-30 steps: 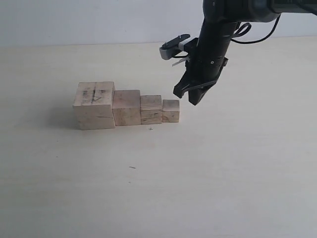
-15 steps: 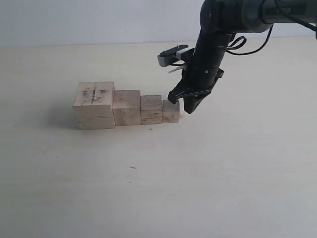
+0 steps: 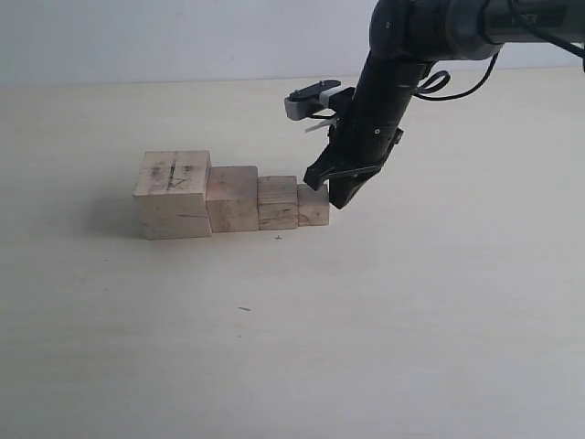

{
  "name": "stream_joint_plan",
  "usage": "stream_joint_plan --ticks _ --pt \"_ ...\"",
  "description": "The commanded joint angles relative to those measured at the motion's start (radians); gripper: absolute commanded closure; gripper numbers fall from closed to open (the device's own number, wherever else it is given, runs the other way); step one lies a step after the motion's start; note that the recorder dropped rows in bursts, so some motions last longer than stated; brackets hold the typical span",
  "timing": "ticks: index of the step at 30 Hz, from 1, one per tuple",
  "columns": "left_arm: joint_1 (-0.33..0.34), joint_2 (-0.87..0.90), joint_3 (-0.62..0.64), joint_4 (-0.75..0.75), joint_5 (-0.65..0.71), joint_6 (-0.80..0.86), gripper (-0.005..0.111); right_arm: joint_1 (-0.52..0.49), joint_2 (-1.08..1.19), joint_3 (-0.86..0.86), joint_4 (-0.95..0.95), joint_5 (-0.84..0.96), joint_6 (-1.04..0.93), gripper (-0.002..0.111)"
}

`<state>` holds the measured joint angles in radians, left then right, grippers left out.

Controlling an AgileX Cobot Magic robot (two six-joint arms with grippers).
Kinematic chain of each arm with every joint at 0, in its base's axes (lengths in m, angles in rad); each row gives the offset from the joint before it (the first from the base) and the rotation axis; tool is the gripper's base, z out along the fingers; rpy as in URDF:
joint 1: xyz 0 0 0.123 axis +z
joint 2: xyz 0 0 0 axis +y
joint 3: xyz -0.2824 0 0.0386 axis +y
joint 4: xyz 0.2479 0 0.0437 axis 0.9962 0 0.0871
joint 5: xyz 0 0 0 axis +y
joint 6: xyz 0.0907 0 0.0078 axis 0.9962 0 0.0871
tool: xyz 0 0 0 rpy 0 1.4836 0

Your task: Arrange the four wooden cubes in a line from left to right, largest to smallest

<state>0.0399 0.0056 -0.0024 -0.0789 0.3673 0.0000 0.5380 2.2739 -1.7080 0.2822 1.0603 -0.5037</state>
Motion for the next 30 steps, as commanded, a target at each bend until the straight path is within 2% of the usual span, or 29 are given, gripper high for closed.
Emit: stream_joint_plan --ticks 1,11,19,23,30 --pt "-0.005 -0.006 0.002 0.001 -0.011 0.0 0.107 -0.003 -0.003 -0.001 0.016 0.0 -0.009 0.108" --pt "-0.005 -0.006 0.002 0.001 -0.011 0.0 0.107 -0.003 -0.009 -0.001 -0.042 -0.016 0.003 0.108" --pt "-0.005 -0.006 0.002 0.001 -0.011 0.0 0.107 -0.023 -0.109 0.019 -0.207 -0.053 0.262 0.108" --pt "-0.005 -0.006 0.002 0.001 -0.011 0.0 0.107 -0.025 -0.231 0.162 -0.207 -0.187 0.273 0.108" --pt "-0.005 -0.006 0.002 0.001 -0.011 0.0 0.107 -0.025 -0.445 0.437 -0.19 -0.432 0.439 0.108"
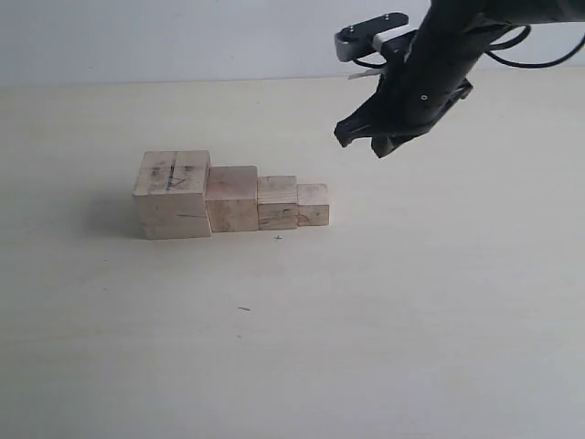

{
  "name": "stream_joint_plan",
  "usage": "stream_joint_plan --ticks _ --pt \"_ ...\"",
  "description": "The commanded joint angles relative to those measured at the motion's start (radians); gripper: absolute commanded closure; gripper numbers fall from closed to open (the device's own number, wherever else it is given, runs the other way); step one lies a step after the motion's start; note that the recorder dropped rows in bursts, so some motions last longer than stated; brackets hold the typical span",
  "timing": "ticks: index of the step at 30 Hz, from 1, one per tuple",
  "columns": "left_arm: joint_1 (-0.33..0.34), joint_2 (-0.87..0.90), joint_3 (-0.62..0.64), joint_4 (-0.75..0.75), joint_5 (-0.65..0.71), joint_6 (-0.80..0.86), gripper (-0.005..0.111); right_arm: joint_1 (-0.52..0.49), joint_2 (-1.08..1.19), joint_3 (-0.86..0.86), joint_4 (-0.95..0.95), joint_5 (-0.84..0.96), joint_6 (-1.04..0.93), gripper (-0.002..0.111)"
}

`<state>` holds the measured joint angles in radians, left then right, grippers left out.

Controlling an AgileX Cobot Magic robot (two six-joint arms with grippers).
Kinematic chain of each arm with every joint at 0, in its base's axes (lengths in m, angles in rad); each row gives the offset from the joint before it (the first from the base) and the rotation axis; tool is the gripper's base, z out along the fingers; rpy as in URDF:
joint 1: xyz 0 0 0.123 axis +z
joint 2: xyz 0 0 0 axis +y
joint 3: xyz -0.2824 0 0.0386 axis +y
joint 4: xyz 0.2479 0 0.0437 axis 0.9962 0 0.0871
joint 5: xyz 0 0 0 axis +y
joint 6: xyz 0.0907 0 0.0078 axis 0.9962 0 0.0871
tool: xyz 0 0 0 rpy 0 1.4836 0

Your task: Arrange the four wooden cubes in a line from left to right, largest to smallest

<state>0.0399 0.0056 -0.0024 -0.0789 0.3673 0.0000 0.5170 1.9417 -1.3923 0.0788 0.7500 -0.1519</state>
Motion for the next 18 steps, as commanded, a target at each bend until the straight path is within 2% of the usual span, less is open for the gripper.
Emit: stream_joint_plan --ticks 1,6,10,18 --pt "-0.005 -0.006 0.002 0.001 -0.011 0.0 0.107 -0.004 -0.155 0.153 0.025 -0.148 0.115 0.108" --pt "-0.005 -0.006 0.002 0.001 -0.011 0.0 0.107 -0.004 -0.318 0.25 0.053 -0.196 0.179 0.108" --pt "-0.005 -0.006 0.002 0.001 -0.011 0.0 0.107 -0.004 -0.43 0.257 0.083 -0.155 0.247 0.108" --pt "-0.005 -0.006 0.002 0.001 -0.011 0.0 0.107 -0.004 -0.544 0.257 0.086 -0.155 0.248 0.108"
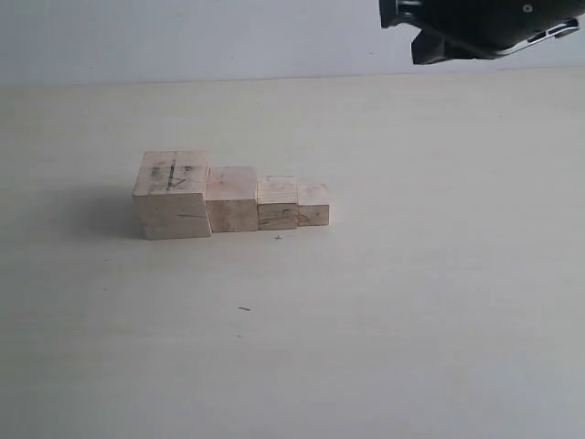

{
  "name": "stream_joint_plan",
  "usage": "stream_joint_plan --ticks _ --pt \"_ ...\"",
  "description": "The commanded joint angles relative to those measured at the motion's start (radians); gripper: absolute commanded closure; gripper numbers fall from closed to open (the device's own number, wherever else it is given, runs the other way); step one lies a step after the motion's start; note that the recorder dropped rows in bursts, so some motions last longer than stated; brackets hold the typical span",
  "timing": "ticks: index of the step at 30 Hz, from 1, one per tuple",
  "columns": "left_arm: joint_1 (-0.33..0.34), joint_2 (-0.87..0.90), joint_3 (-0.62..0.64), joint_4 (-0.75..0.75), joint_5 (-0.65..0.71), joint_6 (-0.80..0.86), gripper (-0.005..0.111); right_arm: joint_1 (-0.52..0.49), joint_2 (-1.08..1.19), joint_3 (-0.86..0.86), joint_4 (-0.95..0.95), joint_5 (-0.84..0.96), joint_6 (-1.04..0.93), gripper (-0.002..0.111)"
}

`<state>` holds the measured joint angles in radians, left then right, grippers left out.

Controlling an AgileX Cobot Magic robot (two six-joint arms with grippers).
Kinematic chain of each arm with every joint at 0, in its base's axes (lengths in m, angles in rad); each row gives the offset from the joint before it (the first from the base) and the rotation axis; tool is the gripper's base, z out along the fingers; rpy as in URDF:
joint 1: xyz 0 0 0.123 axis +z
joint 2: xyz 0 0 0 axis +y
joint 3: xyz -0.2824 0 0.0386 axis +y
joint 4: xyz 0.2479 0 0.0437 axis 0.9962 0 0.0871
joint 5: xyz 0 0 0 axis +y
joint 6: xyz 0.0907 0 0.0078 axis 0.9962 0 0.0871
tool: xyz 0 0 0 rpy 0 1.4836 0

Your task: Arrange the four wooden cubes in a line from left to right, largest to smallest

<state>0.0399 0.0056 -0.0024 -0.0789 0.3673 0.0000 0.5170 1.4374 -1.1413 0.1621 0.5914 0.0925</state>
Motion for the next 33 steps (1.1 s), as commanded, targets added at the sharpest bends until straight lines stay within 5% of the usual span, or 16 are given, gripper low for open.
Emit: stream_joint_plan --ticks 1,13,20,33 --pt "-0.005 -0.006 0.002 0.001 -0.011 0.0 0.107 -0.004 -0.044 0.006 0.002 0.003 0.004 0.108" --pt "-0.005 -0.006 0.002 0.001 -0.011 0.0 0.107 -0.004 -0.075 0.006 -0.03 0.002 0.004 0.108" --pt "-0.005 -0.006 0.002 0.001 -0.011 0.0 0.107 -0.027 -0.275 0.093 -0.097 -0.063 0.006 0.108" --pt "-0.005 -0.006 0.002 0.001 -0.011 0.0 0.107 -0.514 -0.884 0.651 -0.094 -0.317 0.014 0.108"
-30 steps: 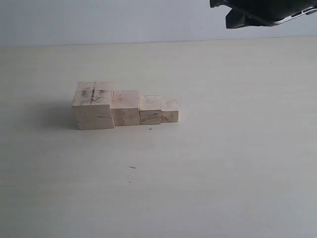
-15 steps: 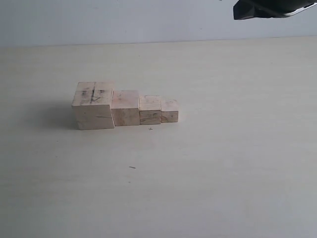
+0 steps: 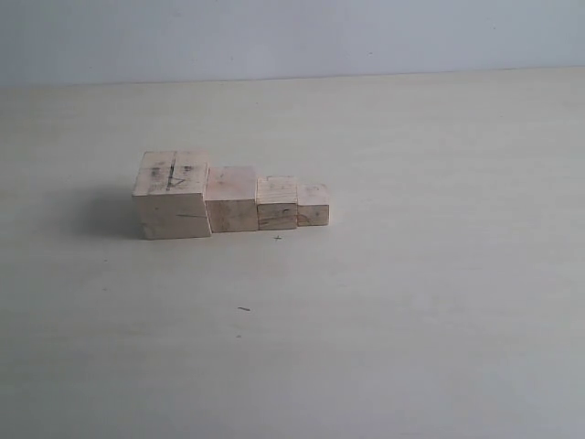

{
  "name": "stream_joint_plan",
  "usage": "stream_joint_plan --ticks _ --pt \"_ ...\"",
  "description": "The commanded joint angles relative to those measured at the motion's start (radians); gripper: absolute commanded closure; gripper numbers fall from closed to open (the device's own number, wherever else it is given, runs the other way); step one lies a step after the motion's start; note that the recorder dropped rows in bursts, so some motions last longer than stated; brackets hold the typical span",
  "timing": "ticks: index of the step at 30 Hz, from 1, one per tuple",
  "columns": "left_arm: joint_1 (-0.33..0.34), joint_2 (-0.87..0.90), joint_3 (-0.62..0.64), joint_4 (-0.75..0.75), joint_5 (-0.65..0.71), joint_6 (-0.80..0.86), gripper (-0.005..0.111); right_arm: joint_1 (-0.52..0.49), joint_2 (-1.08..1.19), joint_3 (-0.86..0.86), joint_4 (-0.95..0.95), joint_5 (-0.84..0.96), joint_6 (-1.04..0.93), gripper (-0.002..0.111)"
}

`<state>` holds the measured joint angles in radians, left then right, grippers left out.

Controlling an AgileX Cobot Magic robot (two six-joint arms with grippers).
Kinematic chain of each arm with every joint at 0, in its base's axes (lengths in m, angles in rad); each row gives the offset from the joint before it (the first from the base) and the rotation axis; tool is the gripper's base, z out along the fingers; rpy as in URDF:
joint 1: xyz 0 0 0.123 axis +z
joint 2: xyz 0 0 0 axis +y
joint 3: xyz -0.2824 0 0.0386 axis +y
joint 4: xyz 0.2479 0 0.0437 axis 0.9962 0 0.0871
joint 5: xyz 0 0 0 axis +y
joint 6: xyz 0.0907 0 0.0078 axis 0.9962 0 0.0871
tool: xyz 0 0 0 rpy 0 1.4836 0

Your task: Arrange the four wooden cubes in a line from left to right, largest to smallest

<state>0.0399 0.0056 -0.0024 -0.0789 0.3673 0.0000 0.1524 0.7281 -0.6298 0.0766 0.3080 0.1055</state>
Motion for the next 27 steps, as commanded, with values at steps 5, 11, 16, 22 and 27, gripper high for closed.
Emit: stream_joint_plan --ticks 5,11,16,22,27 --pt "-0.005 -0.006 0.002 0.001 -0.011 0.0 0.107 -0.246 -0.384 0.312 -0.009 -0.075 -0.084 0.108" --pt "-0.005 -0.006 0.002 0.001 -0.011 0.0 0.107 -0.246 -0.508 0.468 -0.005 -0.078 -0.08 0.108" --pt "-0.005 -0.006 0.002 0.001 -0.011 0.0 0.107 -0.246 -0.621 0.568 0.02 -0.078 -0.078 0.108" --pt "-0.005 -0.006 0.002 0.001 -0.011 0.0 0.107 -0.243 -0.728 0.596 0.095 -0.05 -0.106 0.108" --pt "-0.005 -0.006 0.002 0.001 -0.011 0.0 0.107 -0.151 -0.728 0.596 0.1 0.005 -0.141 0.108"
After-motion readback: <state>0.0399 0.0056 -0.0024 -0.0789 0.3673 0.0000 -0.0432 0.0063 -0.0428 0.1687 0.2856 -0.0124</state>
